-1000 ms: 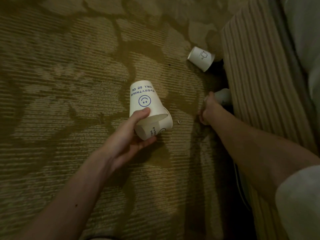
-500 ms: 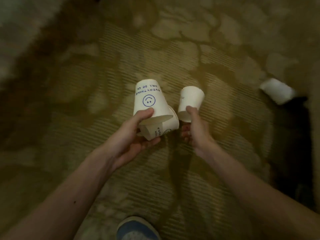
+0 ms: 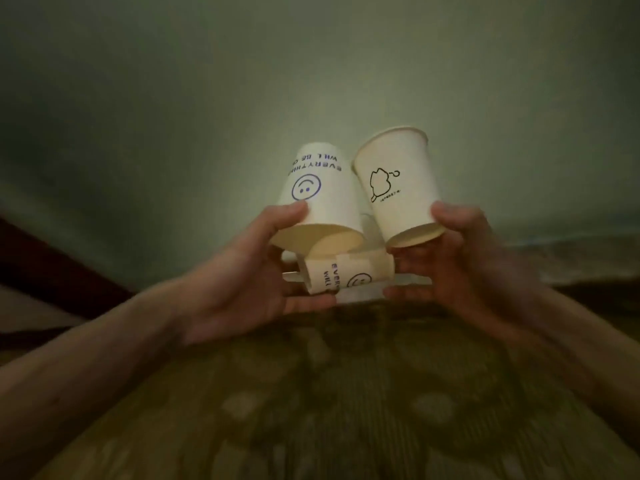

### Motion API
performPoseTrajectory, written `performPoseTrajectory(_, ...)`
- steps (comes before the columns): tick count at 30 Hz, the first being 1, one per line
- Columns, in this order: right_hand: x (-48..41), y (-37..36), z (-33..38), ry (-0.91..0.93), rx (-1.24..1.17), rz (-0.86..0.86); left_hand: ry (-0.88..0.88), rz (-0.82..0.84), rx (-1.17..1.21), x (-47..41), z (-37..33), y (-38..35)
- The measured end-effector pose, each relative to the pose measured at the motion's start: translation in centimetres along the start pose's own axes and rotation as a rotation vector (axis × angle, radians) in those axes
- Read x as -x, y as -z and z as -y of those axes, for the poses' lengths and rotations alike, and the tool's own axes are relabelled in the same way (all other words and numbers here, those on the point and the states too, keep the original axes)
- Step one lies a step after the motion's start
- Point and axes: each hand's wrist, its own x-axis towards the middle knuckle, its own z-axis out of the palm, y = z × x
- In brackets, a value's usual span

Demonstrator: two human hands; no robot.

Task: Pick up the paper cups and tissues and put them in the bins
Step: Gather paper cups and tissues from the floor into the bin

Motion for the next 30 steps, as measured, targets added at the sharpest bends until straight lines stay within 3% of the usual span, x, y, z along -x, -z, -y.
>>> performPoseTrajectory(9, -7.3, -24.4, 0.0, -0.059, 0.258, 0.419, -0.244, -0.242, -0.024, 21.4, 1.8, 14.9)
performPoseTrajectory(15, -7.8, -39.1, -5.0, -0.090, 0.435, 0.600, -0.350, -0.589, 0.119, 32.2, 8.3, 23.4)
performPoseTrajectory(24, -8.4, -53.4, -16.2, -0.232, 0.626, 0.724, -0.429, -1.067, 0.393, 40.8, 19.9, 33.3)
performPoseTrajectory(30, -9.8, -58.4, -22.6, -0.224, 0.665, 0.709, -0.511, -1.272, 0.344, 40.0, 24.4, 38.0)
